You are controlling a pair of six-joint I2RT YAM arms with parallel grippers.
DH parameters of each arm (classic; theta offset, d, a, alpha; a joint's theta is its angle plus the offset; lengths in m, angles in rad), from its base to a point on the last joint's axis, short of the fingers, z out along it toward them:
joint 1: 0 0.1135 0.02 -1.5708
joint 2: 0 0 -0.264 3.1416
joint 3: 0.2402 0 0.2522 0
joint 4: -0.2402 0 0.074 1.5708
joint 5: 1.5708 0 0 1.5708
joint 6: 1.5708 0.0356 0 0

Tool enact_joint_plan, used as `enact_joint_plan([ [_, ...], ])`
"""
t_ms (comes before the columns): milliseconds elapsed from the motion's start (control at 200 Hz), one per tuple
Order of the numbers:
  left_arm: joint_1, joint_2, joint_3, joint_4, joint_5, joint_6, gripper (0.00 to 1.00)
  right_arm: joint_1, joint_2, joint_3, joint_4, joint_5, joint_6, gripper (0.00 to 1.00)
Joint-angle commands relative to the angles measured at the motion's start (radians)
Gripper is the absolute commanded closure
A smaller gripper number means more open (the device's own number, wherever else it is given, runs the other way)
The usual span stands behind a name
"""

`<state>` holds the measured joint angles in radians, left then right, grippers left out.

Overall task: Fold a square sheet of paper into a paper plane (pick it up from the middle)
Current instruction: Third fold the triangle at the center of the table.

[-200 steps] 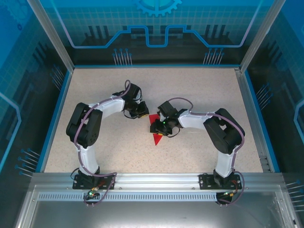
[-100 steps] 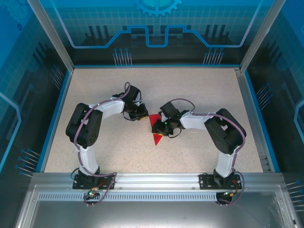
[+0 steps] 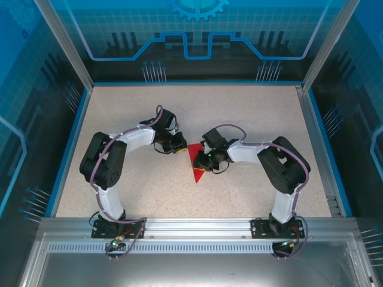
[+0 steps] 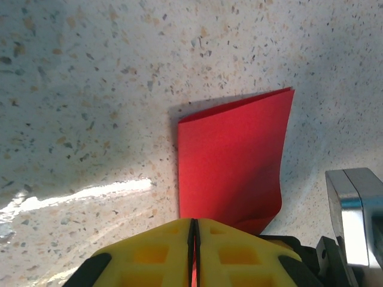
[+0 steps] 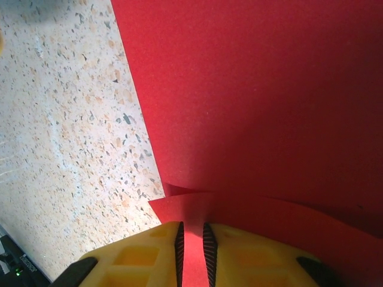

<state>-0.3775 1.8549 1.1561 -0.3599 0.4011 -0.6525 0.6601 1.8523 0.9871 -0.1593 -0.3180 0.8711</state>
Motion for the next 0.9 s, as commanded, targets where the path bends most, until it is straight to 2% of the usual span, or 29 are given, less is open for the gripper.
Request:
enact_joint_plan([
  [0,-0.015,-0.036,-0.024,-0.002,0.043,0.004,0.88,-0.002,0.028,-0.034,-0.063,0.031,-0.008,0.81],
  [295,-0.064,-0.060,-0.057,-0.009,0.095,-0.002,0.90,-0.005,0.030,-0.030,-0.085,0.039,-0.010,0.96],
  [635,-0.117,-0.048,-0.099,-0.013,0.133,-0.008,1.00,-0.007,0.033,-0.026,-0.105,0.045,-0.009,0.97],
  [895,-0.123,-0.001,-0.090,-0.011,0.111,-0.013,1.00,-0.007,0.035,-0.022,-0.109,0.045,-0.008,0.98],
])
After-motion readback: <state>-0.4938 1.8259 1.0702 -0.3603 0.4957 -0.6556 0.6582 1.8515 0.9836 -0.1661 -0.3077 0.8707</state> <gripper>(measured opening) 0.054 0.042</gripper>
